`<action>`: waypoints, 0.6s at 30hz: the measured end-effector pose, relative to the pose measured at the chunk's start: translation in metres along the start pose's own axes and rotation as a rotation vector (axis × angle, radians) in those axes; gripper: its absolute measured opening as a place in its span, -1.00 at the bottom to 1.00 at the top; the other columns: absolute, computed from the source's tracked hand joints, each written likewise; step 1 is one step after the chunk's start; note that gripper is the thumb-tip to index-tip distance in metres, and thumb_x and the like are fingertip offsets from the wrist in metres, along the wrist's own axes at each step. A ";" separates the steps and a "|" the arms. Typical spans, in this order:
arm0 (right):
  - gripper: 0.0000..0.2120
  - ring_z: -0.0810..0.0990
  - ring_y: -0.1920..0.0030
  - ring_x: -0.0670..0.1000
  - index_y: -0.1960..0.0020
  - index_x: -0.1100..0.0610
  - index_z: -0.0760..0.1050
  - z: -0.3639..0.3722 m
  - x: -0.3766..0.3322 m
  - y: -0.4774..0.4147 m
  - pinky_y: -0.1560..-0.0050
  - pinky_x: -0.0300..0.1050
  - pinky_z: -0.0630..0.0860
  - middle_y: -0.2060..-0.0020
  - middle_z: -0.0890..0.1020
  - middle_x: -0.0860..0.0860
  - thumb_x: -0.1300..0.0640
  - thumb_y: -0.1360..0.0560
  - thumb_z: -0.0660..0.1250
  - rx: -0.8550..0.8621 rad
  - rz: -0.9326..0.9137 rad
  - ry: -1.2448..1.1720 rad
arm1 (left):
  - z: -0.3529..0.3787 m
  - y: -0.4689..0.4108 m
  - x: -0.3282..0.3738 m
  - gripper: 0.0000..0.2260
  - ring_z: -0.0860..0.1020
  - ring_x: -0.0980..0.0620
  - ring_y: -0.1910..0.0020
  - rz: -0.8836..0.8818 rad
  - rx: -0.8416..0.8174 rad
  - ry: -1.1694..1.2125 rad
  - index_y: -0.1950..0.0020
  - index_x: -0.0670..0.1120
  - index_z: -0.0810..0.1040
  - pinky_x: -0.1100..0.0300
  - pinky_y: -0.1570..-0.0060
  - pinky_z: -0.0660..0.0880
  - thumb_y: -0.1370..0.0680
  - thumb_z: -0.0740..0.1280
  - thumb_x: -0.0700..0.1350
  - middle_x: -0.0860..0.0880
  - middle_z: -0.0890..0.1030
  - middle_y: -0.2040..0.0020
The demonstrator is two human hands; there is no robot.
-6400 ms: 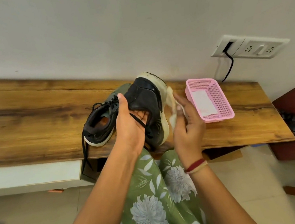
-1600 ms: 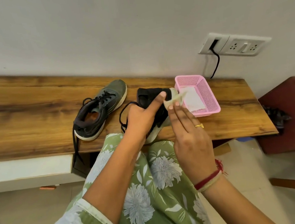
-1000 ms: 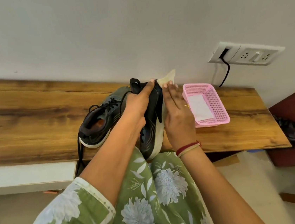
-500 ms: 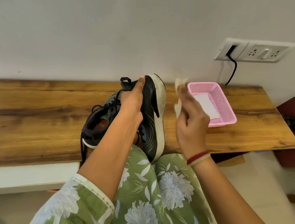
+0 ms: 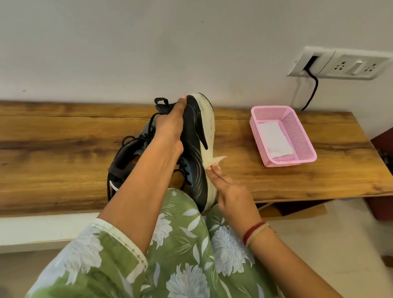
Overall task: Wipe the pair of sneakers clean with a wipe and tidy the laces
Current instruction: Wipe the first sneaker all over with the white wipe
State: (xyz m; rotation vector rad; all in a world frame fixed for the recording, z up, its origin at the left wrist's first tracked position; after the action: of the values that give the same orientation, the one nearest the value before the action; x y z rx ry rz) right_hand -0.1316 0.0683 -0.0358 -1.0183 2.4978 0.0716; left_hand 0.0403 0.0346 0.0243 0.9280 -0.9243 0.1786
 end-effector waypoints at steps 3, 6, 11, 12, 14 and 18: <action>-0.47 0.43 -0.33 0.01 -0.37 0.16 0.38 -0.018 -0.003 -0.004 -0.37 -0.03 0.33 -0.34 0.44 0.08 0.43 -0.42 0.18 -0.008 0.060 -0.071 | 0.002 -0.001 -0.001 -0.66 0.60 0.00 0.22 0.014 0.009 0.002 -0.09 -0.14 0.54 0.18 0.31 0.52 -0.49 0.39 0.09 -0.04 0.64 0.15; -0.46 0.36 -0.34 -0.04 -0.40 0.15 0.32 -0.047 -0.013 -0.025 -0.36 -0.15 0.24 -0.34 0.43 0.08 0.44 -0.46 0.19 0.261 0.100 -0.179 | 0.006 0.001 -0.001 -0.72 0.59 0.02 0.24 0.021 0.004 -0.001 0.00 -0.12 0.53 0.18 0.31 0.53 -0.49 0.39 0.08 -0.02 0.61 0.20; -0.45 0.43 -0.33 0.14 -0.37 0.23 0.36 -0.025 -0.018 -0.047 -0.32 0.00 0.32 -0.35 0.41 0.16 0.48 -0.40 0.21 0.209 0.039 -0.041 | 0.003 -0.004 0.002 -0.63 0.59 0.02 0.25 0.026 0.044 0.011 -0.15 -0.16 0.53 0.21 0.34 0.52 -0.49 0.39 0.07 -0.02 0.61 0.19; -0.45 0.41 -0.34 0.15 -0.40 0.21 0.33 -0.014 -0.016 -0.043 -0.34 0.03 0.34 -0.38 0.37 0.15 0.46 -0.43 0.19 0.118 0.067 -0.023 | 0.000 -0.006 0.003 -0.62 0.59 0.02 0.25 0.022 0.058 0.020 -0.16 -0.16 0.53 0.21 0.33 0.52 -0.49 0.39 0.08 -0.02 0.60 0.19; -0.45 0.41 -0.34 0.13 -0.41 0.18 0.31 0.001 -0.011 -0.028 -0.34 0.01 0.31 -0.40 0.35 0.12 0.43 -0.45 0.17 0.031 0.078 0.012 | -0.005 -0.010 0.004 -0.61 0.59 0.01 0.23 0.013 0.069 0.030 -0.17 -0.16 0.52 0.19 0.31 0.53 -0.49 0.39 0.08 -0.02 0.61 0.18; -0.50 0.45 -0.31 0.05 -0.36 0.16 0.39 -0.007 -0.005 -0.012 -0.32 -0.18 0.28 -0.35 0.42 0.08 0.41 -0.45 0.17 -0.051 0.050 -0.011 | -0.006 -0.013 0.002 -0.60 0.61 0.00 0.20 0.014 0.054 0.018 -0.19 -0.15 0.51 0.16 0.28 0.54 -0.49 0.40 0.08 -0.04 0.63 0.14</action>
State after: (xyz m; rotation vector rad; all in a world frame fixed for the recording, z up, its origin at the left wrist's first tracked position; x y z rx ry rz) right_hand -0.1226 0.0617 -0.0261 -0.9735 2.5230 0.1570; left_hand 0.0516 0.0308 0.0166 0.9689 -0.9130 0.2243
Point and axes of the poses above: each hand's wrist, its own y-axis away from the middle knuckle, its own z-axis out of the palm, x = y × z, the point moved 4 cm from there along -y, towards the middle knuckle
